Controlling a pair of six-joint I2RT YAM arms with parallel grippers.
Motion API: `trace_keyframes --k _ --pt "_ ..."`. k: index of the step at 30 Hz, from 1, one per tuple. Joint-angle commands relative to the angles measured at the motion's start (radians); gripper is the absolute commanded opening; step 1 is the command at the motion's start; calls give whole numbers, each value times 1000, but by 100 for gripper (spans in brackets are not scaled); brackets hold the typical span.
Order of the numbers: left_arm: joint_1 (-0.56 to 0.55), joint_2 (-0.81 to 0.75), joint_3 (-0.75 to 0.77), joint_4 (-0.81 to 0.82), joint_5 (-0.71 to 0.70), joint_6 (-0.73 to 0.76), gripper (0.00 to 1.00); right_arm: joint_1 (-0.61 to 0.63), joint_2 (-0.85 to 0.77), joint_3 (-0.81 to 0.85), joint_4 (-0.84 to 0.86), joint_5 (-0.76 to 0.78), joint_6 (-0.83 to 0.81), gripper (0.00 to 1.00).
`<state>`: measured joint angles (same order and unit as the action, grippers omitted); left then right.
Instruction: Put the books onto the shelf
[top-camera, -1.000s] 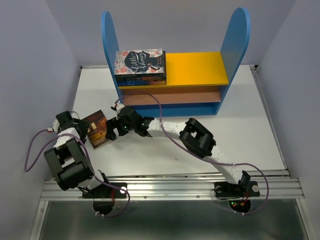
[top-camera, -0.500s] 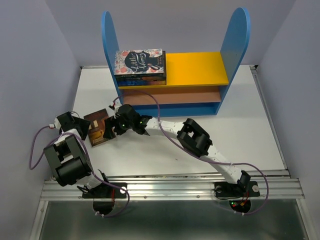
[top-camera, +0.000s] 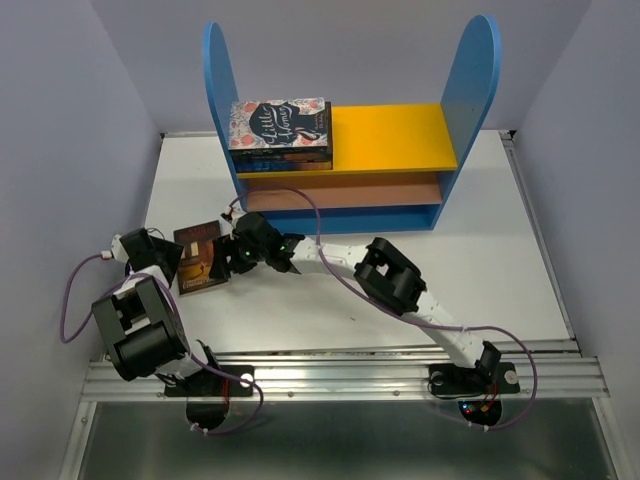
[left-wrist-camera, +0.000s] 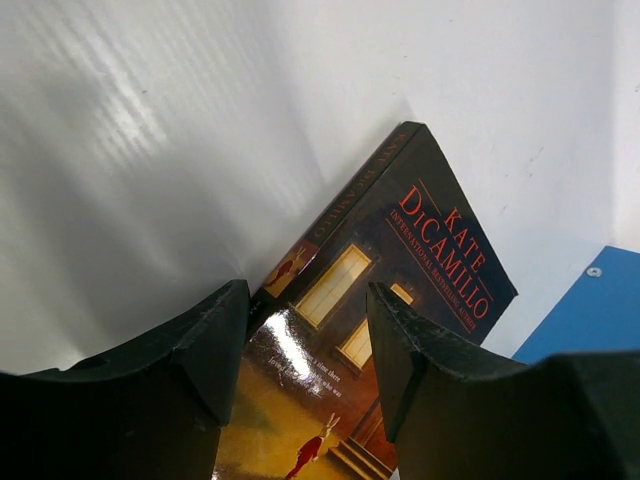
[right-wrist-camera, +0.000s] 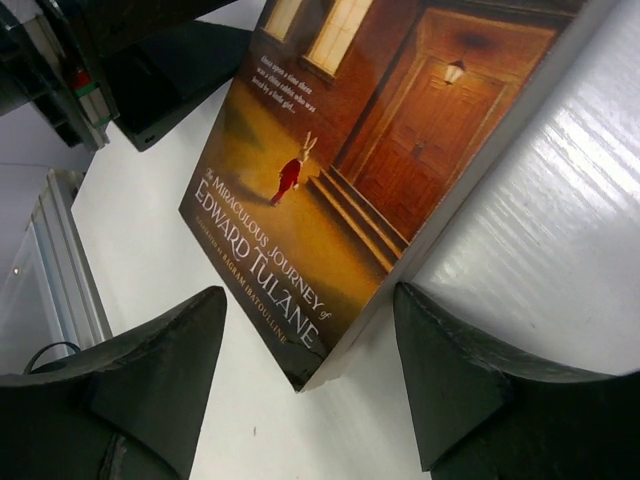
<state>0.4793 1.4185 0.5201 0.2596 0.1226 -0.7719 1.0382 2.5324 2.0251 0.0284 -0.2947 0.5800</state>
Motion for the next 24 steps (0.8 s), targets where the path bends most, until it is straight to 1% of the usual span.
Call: trace_keyframes --k 1,3,5,7,8,12,16,18,19,20,24 --pt "-39 -41 -51 -258 88 -30 61 5 -80 -18 130 71 116 71" --pt "-39 -59 -58 -281 81 -30 61 5 -90 -31 130 86 107 70" --pt "-39 -81 -61 -292 77 -33 61 5 -110 -42 131 83 101 67" --pt "-39 -92 -66 -293 84 -30 61 5 -112 -32 130 59 95 62" --pt "-39 -93 -68 -293 91 -27 61 5 -109 -26 130 46 96 58" --pt "-41 -101 -86 -286 115 -14 61 5 -98 0 130 -18 92 50" --pt "-41 -95 -114 -267 144 -6 61 5 -78 37 127 -93 99 49" --pt "-41 -93 -117 -266 146 -1 59 5 -66 50 117 -98 109 48" --pt "-41 -95 -117 -267 141 0 59 -4 -63 53 116 -93 113 46" --pt "-41 -99 -115 -267 140 0 59 -4 -63 53 114 -90 116 40" --pt "-41 -133 -109 -275 132 -3 59 -13 -57 61 114 -98 152 28"
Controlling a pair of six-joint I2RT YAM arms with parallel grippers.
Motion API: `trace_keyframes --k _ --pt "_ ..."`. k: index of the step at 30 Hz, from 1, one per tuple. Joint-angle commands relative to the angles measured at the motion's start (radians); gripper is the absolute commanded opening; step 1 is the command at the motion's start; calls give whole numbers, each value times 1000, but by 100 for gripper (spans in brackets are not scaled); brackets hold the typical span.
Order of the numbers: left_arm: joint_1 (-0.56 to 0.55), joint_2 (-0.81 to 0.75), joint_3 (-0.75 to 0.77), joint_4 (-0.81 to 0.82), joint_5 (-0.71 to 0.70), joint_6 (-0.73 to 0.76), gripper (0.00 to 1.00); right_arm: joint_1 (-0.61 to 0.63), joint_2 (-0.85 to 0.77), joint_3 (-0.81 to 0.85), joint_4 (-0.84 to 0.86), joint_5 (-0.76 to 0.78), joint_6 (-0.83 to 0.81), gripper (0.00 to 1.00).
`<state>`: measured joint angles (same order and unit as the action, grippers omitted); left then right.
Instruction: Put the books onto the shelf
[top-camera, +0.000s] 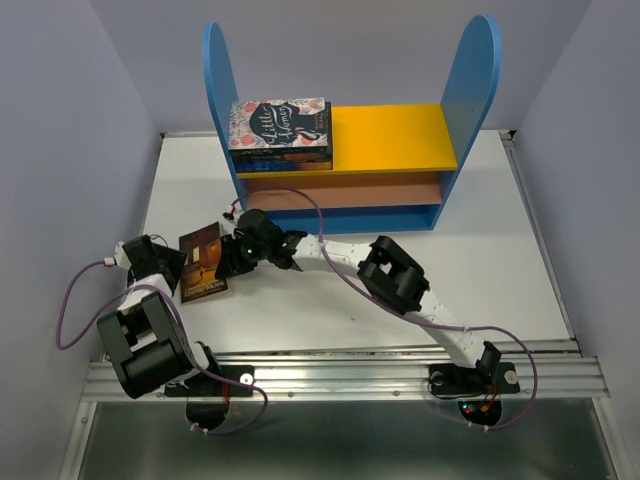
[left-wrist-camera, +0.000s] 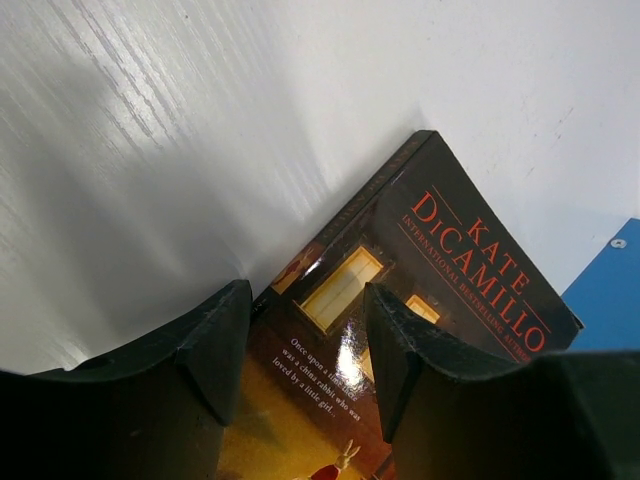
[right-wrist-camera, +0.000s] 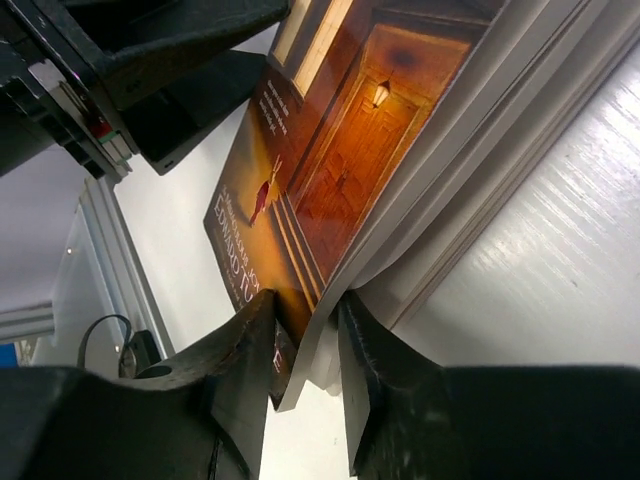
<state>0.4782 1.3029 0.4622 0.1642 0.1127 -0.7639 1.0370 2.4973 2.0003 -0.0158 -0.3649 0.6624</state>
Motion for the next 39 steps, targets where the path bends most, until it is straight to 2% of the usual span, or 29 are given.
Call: trace_keyframes --k 1,3,4,9,11,12,15,16,21,25,30,34,39 --pt "-39 -25 -51 -181 140 -14 59 -12 -21 87 158 -28 78 26" --pt "-41 -39 -53 -183 140 -14 59 -12 -15 97 162 -38 91 14" --pt "-41 -50 -53 -186 137 -14 59 -12 -11 100 162 -40 97 1" --pt "-39 -79 -37 -218 150 -3 60 -21 -34 52 162 -22 111 1" --pt "-39 -100 -23 -239 154 -2 69 -22 -82 8 163 18 98 1" --pt "-41 -108 -14 -245 159 3 79 -22 -104 -50 169 33 94 1" --pt "-41 -143 -7 -269 186 8 90 -32 -210 -170 230 92 89 1" --pt "-41 -160 -10 -269 197 17 99 -43 -236 -267 297 98 117 1" --pt "-43 -220 -45 -267 318 44 99 -86 -374 -512 479 81 221 1" --pt "-46 -278 -80 -253 421 54 99 -107 -458 -638 568 73 270 1" --pt "-62 -384 -129 -242 510 34 99 -140 -522 -719 625 29 330 1" --pt "-67 -462 -194 -232 524 -9 99 -150 -525 -722 628 -15 362 1" --pt "-72 -498 -283 -8 616 -130 98 -150 -491 -730 629 -59 385 1"
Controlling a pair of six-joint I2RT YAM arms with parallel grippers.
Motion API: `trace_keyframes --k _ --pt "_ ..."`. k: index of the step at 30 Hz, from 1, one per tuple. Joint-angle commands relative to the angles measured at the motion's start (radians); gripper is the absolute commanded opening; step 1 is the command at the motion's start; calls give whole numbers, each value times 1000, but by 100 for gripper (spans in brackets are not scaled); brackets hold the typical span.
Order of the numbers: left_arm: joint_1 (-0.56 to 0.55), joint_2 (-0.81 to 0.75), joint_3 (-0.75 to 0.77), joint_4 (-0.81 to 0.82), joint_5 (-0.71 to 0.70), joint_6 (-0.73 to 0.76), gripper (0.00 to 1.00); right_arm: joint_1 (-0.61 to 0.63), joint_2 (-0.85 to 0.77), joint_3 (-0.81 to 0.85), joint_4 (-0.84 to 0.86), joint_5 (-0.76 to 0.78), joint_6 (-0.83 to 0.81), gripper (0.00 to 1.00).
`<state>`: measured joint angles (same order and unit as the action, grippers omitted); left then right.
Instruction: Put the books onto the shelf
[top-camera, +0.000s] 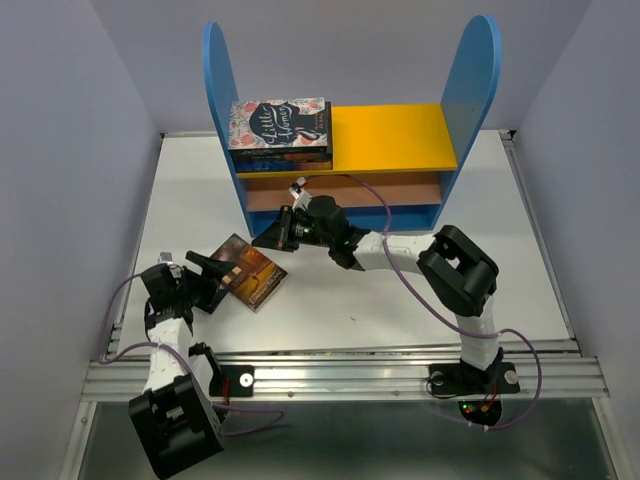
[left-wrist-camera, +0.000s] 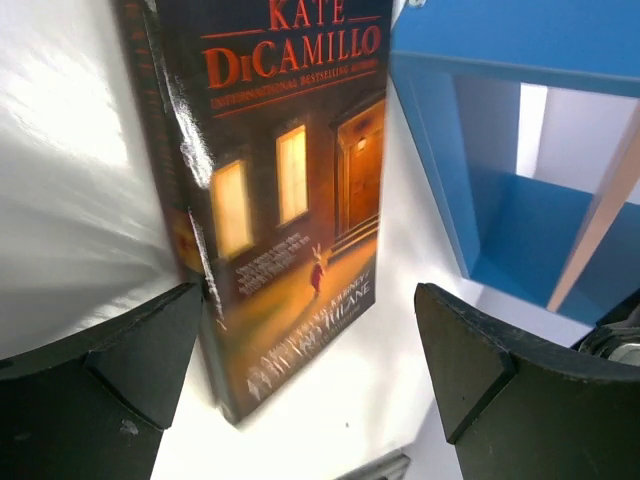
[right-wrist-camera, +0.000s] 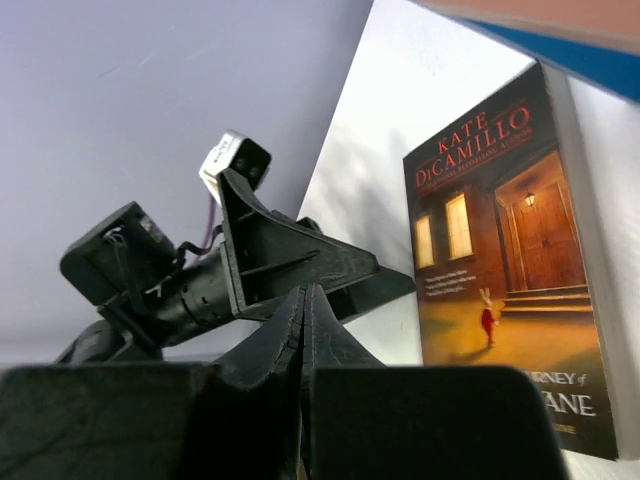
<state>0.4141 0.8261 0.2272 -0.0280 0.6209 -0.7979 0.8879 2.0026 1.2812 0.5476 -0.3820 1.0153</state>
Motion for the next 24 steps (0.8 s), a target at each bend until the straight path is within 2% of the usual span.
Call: trace_keyframes --k 1,3,7,9,13,14,15,18,21,24 --pt "-12 -28 -42 188 91 -101 98 -1 5 -13 66 -44 34 1" --pt "-33 -44 -42 200 21 -122 97 -1 7 -17 69 -54 34 1" --pt "-76 -96 -60 295 -33 -201 96 -1 -4 -25 43 -35 -13 1" --pt "-98 -110 -33 246 -65 -189 94 -1 1 22 -163 29 -129 1" --pt "-109 -117 9 79 -131 -129 92 -1 13 59 -320 129 -323 3" --pt "-109 -120 12 54 -142 -127 91 -1 18 61 -343 143 -346 8" --pt "-109 -122 17 33 -154 -124 90 -1 24 64 -360 158 -362 20" --pt "-113 -130 40 -79 -252 -113 83 -1 41 69 -386 161 -423 40" --pt "-118 -130 63 -142 -335 -103 80 -1 70 93 -399 155 -465 53" --pt "-123 -107 52 -121 -360 -118 79 -1 102 132 -417 160 -503 57"
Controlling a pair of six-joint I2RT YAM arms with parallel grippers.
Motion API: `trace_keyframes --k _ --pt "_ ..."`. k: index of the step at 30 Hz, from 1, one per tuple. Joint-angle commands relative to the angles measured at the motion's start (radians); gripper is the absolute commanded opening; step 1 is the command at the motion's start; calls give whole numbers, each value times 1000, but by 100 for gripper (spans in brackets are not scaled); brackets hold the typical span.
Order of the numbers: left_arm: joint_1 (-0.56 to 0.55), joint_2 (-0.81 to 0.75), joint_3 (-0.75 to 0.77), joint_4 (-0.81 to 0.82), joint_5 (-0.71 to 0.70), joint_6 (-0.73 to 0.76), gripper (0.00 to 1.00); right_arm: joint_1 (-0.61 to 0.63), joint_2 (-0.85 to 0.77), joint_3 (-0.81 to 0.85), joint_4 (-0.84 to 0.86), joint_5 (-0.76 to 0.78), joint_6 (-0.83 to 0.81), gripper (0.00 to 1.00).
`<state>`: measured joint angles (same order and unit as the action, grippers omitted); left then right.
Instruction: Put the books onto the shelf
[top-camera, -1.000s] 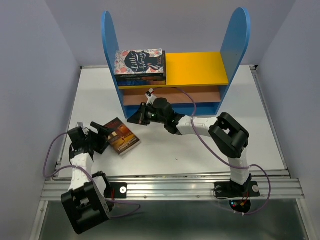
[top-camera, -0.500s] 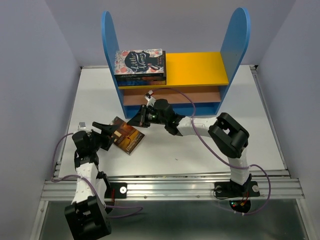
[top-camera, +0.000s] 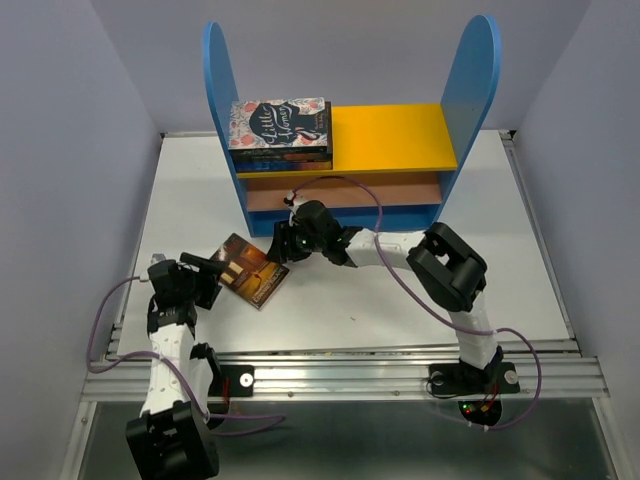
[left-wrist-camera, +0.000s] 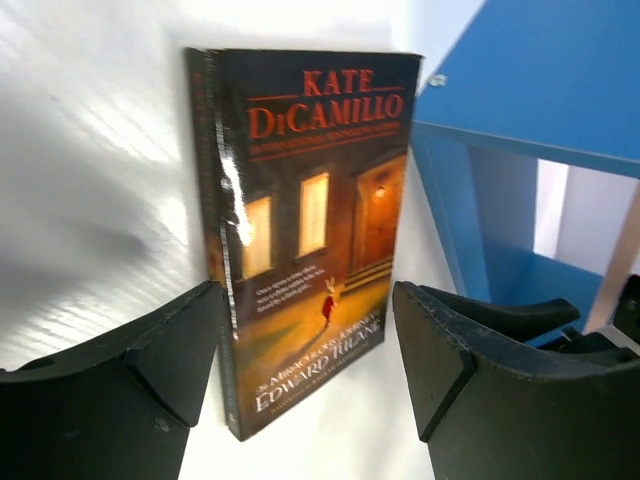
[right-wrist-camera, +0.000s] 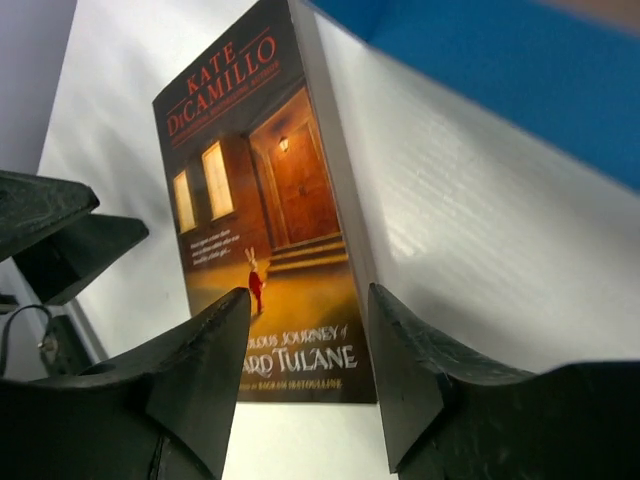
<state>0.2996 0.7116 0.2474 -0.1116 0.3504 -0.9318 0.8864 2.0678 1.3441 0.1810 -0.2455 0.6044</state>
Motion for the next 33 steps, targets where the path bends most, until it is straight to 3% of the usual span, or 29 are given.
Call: trace_keyframes --k 1,7,14,20,27,33 --pt "-11 40 23 -31 -91 11 78 0 58 78 -67 22 -109 58" --pt "-82 175 36 26 -143 -10 75 0 84 96 -74 -37 -120 61" --pt "-172 307 75 73 -183 -38 70 32 55 44 -77 26 -149 65" --pt "-174 284 69 55 -203 -51 70 71 69 29 -106 78 -154 65" --pt "-174 243 69 21 -220 -55 70 103 31 23 -95 -46 -117 62" --pt "-172 218 63 9 -211 -62 68 112 -41 -42 41 -112 -12 57"
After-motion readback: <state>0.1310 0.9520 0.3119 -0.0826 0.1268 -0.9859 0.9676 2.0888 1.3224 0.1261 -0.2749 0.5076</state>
